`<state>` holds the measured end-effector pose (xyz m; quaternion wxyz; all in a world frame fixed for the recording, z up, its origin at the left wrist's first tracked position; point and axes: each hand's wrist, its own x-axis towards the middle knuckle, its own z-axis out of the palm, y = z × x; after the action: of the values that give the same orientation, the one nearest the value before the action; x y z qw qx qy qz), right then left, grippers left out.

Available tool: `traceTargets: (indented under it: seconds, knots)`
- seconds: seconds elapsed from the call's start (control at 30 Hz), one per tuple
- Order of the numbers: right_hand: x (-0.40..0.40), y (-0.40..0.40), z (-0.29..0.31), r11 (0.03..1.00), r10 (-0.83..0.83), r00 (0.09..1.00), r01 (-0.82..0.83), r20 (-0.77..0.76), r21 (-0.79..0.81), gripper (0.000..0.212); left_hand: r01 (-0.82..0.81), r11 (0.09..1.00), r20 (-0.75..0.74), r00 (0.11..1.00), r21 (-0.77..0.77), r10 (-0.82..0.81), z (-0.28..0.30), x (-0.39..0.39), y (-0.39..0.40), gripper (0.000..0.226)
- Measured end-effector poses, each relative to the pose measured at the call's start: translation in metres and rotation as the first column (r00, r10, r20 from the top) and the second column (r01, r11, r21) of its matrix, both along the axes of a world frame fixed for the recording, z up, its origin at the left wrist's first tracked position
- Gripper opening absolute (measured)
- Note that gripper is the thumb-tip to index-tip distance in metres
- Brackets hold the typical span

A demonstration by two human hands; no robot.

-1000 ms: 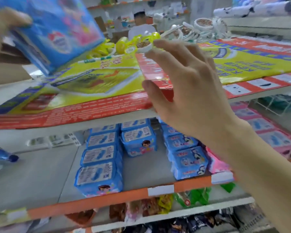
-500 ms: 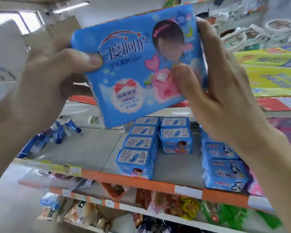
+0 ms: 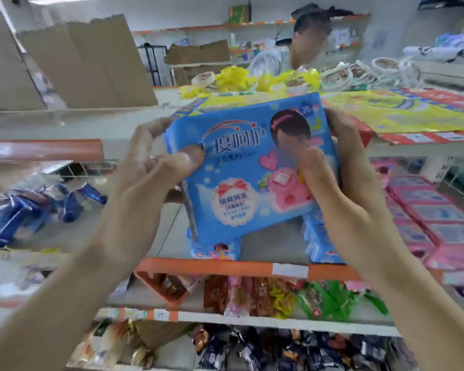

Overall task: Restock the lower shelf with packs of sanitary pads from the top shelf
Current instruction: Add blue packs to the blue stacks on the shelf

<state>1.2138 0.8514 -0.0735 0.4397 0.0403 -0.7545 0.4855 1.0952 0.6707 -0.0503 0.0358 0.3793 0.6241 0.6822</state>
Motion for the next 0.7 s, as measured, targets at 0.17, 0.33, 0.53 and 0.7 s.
traceTargets:
  seconds: [0.17,0.33,0.53,0.7]
  knots:
    - [0.014,-0.067,-0.041,0.996,-0.032,0.993,0.041,0.116,-0.083,0.048,-0.033,0.994,0.178,0.984,0.099,0.015,-0.050,0.029,-0.048,0.015]
    - [0.038,-0.114,-0.086,0.986,-0.096,0.977,0.119,0.192,-0.115,0.048,0.035,0.998,0.348,0.936,0.049,-0.050,-0.100,0.058,-0.079,0.038]
    - [0.069,-0.136,-0.128,0.954,-0.293,0.899,0.295,0.327,0.044,0.054,0.094,0.962,0.328,0.945,-0.258,-0.004,-0.148,0.082,-0.105,0.050]
    - [0.091,-0.137,-0.149,0.963,-0.249,0.887,0.268,0.388,0.004,0.047,0.068,0.936,0.373,0.925,-0.344,0.070,-0.166,0.107,-0.108,0.054]
